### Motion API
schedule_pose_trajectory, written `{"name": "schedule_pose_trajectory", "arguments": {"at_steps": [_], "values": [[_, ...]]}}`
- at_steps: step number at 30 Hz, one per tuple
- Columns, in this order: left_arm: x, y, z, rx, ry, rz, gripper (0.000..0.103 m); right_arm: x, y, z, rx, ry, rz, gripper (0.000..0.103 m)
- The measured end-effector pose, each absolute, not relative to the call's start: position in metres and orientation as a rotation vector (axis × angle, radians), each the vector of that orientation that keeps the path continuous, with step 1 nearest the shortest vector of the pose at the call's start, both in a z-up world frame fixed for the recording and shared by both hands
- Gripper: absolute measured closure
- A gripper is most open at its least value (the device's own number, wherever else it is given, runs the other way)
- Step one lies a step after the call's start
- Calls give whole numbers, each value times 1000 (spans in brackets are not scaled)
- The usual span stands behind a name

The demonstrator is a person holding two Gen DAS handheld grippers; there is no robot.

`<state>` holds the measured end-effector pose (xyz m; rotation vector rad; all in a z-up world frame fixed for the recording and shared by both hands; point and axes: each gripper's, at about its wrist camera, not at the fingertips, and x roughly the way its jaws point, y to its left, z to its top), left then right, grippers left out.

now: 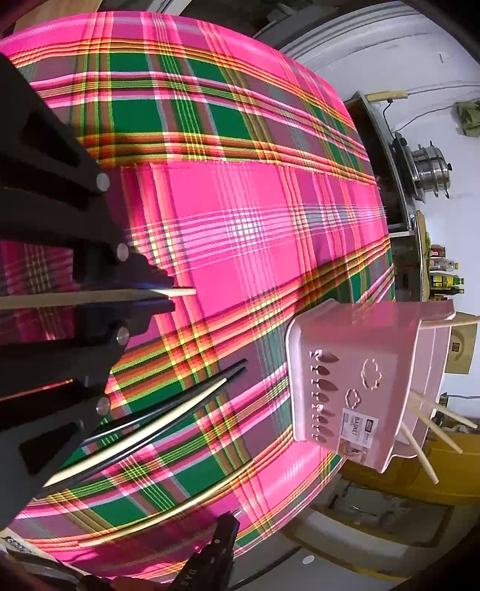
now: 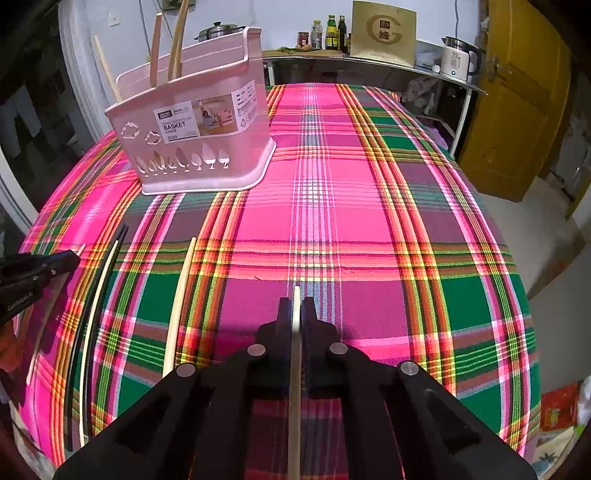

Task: Organize utensils
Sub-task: 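Lower both tools and pinch one wooden chopstick each from the tablecloth, then lift the left tool's chopstick over the basket while the right tool carries its chopstick there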

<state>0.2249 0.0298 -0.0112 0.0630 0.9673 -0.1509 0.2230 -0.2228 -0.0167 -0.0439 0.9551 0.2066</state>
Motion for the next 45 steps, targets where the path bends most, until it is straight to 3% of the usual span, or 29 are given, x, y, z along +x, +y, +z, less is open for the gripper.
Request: {"name": "schedule_pose_trajectory", "arguments": {"at_steps": [25,45], "values": [[201,45,116,4,683,-163,97,203,-213,103,1,644,282,98],[172,45,132,-4,645,-175,97,173,-215,120,-17,596,301,98]]}}
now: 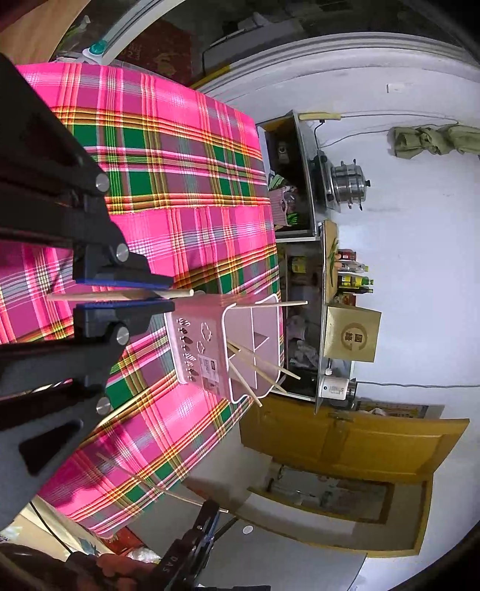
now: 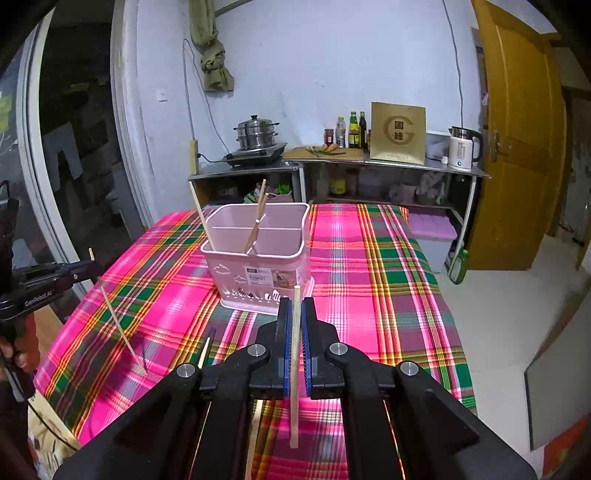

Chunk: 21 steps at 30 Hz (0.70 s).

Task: Organize utensils
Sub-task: 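Lift the left tool's chopstick over the basket while the right tool carries its chopstick there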

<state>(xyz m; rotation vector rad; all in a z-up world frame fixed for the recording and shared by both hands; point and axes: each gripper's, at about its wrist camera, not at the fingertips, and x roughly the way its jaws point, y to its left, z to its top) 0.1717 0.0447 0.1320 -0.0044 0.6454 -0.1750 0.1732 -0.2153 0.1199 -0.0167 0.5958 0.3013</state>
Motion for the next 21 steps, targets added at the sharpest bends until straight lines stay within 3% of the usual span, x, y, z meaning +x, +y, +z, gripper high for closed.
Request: {"name": "schedule_pose_trajectory", "arguments": {"at_steps": [21], "values": [[188,18,178,-20,594,-252,97,178,-190,162,-27,511,381,98]]}}
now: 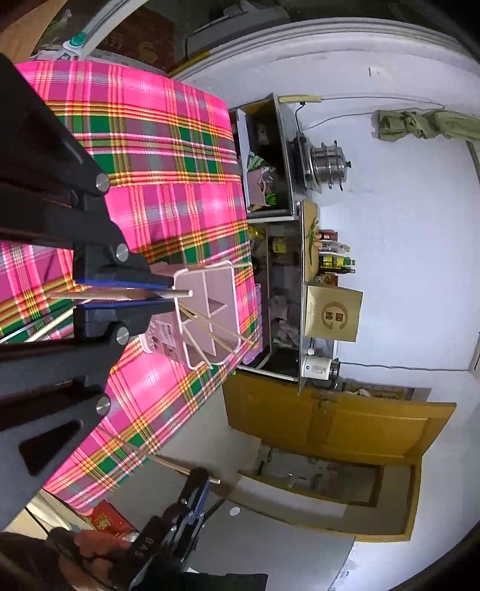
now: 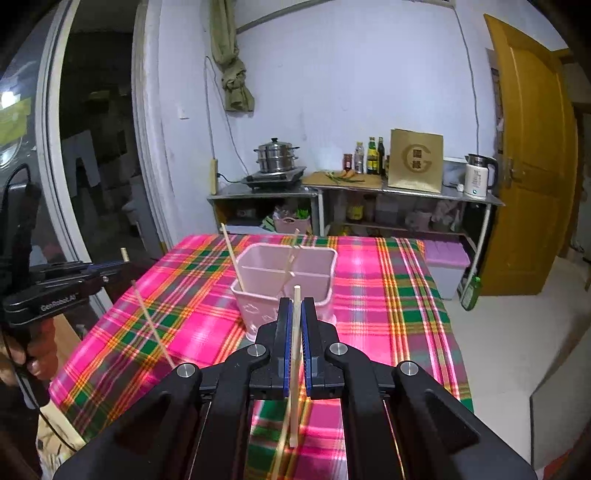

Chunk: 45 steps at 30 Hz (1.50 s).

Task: Organize utensils
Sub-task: 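Lift the left tool's chopstick over the basket while the right tool carries its chopstick there, then lower both chopsticks into the basket compartments and open both tools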

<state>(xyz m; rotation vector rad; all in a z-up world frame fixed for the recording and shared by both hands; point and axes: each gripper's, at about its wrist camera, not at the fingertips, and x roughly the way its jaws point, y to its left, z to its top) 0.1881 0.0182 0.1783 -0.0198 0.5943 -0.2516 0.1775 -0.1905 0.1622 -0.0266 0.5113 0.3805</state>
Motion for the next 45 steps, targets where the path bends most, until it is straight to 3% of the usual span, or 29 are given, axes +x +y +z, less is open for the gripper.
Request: {"name": "schedule_pose_trajectory", "arguments": {"at_steps": [20,45], "values": [[261,4,239,-31,517,-276,97,241,-172,218,39,423,451,98],[329,12,204,-33,520,-264,97,319,-130,194,107,411,462,98]]}}
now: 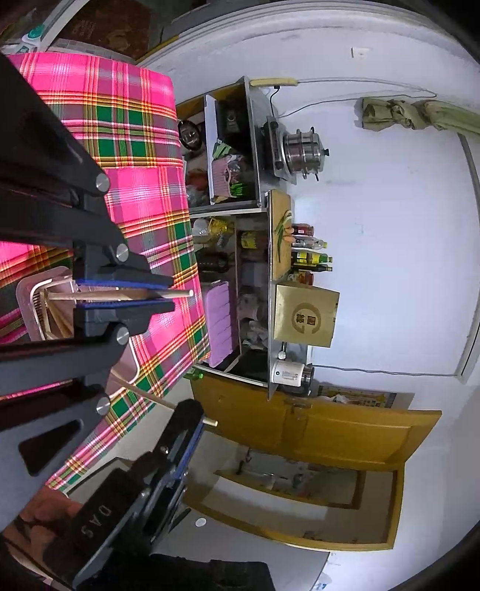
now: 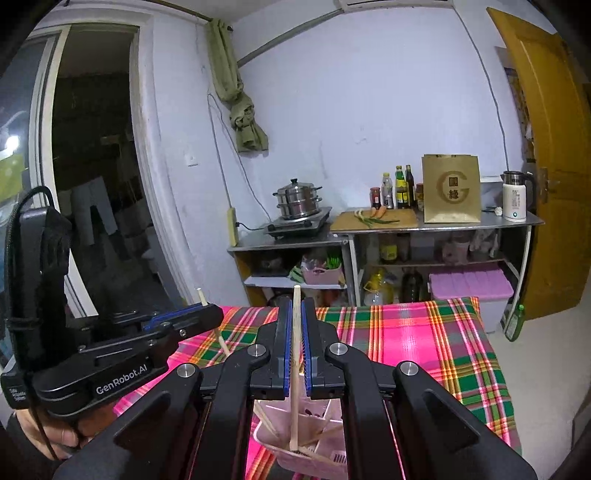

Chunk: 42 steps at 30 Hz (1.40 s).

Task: Organize utensils
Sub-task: 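Lower both chopsticks into the basket compartments and open both tools, then move both open tools back down toward the chopsticks on the tablecloth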

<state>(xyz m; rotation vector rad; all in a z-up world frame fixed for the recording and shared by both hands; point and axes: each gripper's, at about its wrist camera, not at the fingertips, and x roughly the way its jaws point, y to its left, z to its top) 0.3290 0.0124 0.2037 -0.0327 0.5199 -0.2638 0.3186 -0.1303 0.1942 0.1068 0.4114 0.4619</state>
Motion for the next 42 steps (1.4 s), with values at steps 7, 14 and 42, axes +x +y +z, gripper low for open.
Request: {"name": "schedule_pose_trajectory", "arguments": {"at_steps": [7,14,42], "values": [[336,14,184,-35,556,-269,97,330,-129,170,102,457,455,98],[339,13,163,-32,607,-264,97,335,-127,148,74,517,447,98],[258,17,173,-38,528,-234,76,266,-171,160,69,471,417,88]]}}
